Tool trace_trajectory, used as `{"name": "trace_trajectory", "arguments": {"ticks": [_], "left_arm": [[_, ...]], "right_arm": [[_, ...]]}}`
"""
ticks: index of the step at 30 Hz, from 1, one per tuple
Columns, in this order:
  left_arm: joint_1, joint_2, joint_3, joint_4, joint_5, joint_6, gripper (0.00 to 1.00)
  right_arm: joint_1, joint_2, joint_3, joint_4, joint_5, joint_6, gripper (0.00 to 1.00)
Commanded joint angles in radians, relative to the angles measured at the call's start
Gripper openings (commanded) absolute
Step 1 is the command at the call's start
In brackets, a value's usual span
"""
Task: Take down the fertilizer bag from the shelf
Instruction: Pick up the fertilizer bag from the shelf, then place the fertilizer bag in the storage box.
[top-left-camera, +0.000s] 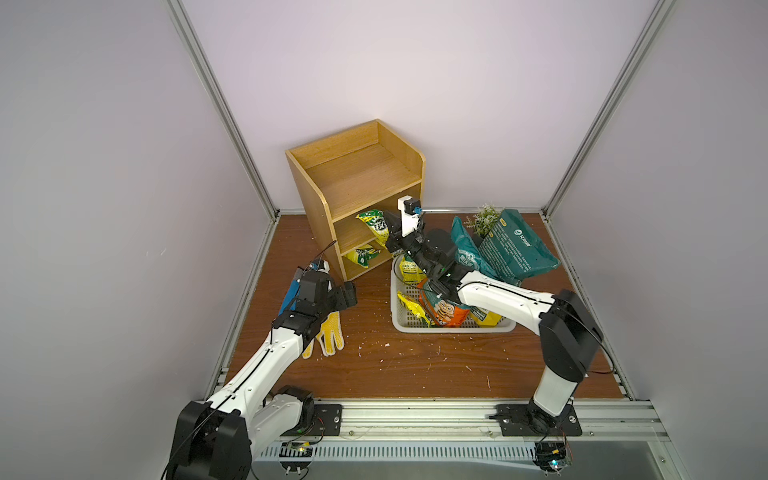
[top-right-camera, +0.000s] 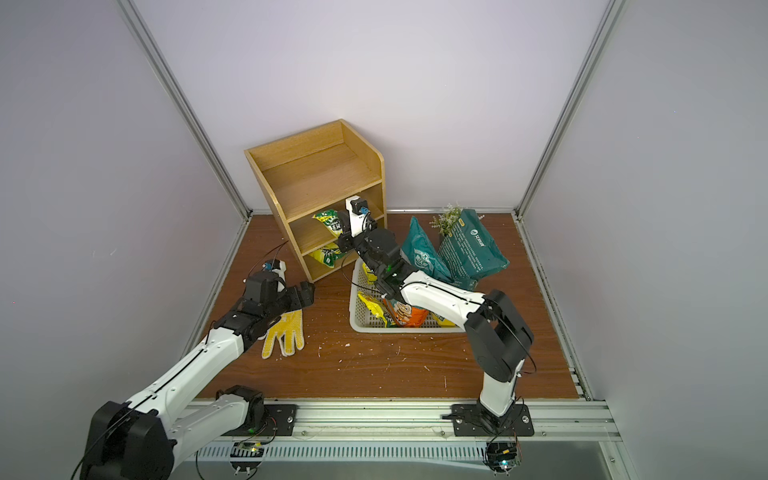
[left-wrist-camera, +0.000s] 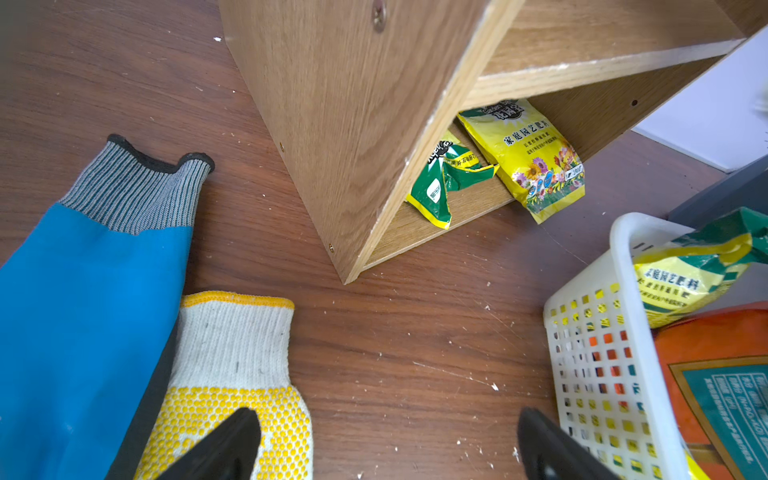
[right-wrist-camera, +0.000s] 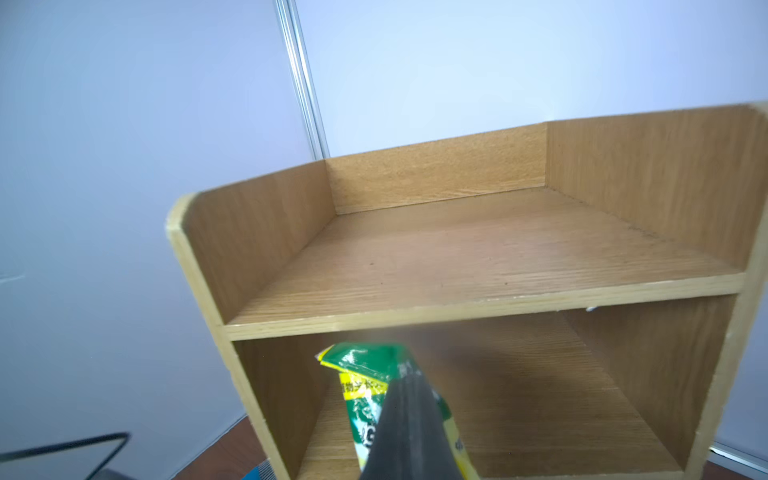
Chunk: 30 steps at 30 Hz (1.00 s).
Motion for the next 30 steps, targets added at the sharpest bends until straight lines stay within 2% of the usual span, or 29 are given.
{"name": "trace_trajectory", "arguments": {"ticks": [1, 6, 12, 17, 23, 26, 30], "left_arm": [[0.017, -0.005, 0.002, 0.005, -0.015, 0.011, 1.00], [0.016, 0.005, -0.001, 0.008, -0.013, 0.010, 1.00], [0.017, 0.024, -0.001, 0.005, -0.016, 0.009, 1.00], [0.017, 0.038, 0.000, 0.003, -0.014, 0.006, 1.00], [0.016, 0.043, -0.001, -0.003, -0.018, 0.005, 1.00], [0.017, 0.047, -0.002, -0.006, -0.020, 0.006, 1.00], [0.016, 0.049, -0.001, -0.006, -0.022, 0.006, 1.00]], "right_arm": [[0.025, -0.167, -0.031, -0.037, 0.017, 0.024, 0.00], [0.056, -0.352, -0.145, -0.230, 0.066, 0.128, 0.00], [0.117, -0.499, -0.238, -0.487, 0.116, 0.295, 0.00], [0.147, -0.591, -0.348, -0.564, 0.151, 0.422, 0.00], [0.160, -0.614, -0.442, -0.568, 0.109, 0.549, 0.00], [0.176, -0.602, -0.441, -0.576, 0.082, 0.577, 0.00], [0.186, -0.591, -0.460, -0.619, 0.108, 0.596, 0.00]]}}
